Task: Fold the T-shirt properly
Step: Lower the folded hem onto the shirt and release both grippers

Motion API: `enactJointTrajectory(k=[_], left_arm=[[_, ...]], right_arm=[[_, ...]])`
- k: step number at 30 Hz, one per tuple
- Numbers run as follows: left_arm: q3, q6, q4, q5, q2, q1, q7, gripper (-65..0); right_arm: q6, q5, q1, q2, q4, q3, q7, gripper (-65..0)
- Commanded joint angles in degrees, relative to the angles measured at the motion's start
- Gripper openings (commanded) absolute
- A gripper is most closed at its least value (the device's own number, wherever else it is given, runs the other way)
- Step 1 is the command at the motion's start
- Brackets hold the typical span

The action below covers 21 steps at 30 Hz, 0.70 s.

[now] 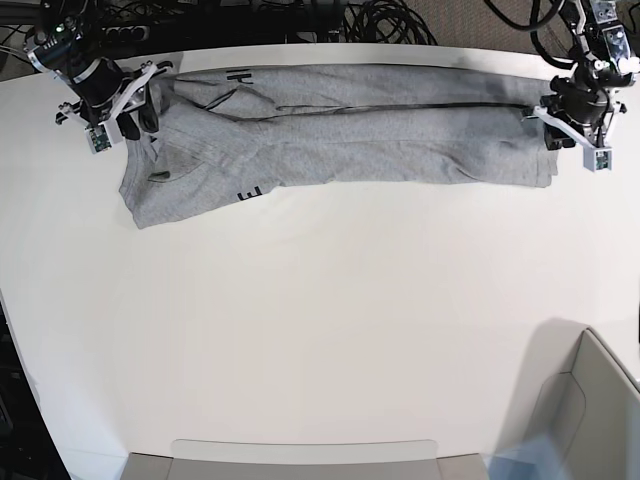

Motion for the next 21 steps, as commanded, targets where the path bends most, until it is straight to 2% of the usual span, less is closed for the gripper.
enactJointTrajectory(k=[1, 6, 11, 16, 21], left_arm=[[-0.3, 0.1, 0.7, 0.0, -1.1, 0.2, 0.3, -48.1], [-0.3, 0.1, -0.9, 0.0, -4.0, -1.4, 2.1, -43.2], [0.5, 0.1, -6.3, -0.4, -6.2, -2.1, 2.1, -43.0], [5.1, 0.1, -10.5, -8.0, -9.6, -2.1, 1.7, -43.0], [5.6, 0.1, -15.7, -12.3, -10.3, -2.1, 0.1, -43.0]], right_arm=[[0.9, 1.0, 0.1, 0.4, 0.9, 0.2, 1.4, -46.9], [1.0, 1.0, 0.2, 0.4, 0.8, 0.2, 1.5, -46.9], [1.0, 1.0, 0.2, 0.4, 0.8, 0.2, 1.4, -46.9], [1.0, 1.0, 0.2, 1.6, 0.7, 0.2, 1.2, -46.9], [1.0, 1.0, 0.2, 1.8, 0.7, 0.2, 1.2, -46.9]])
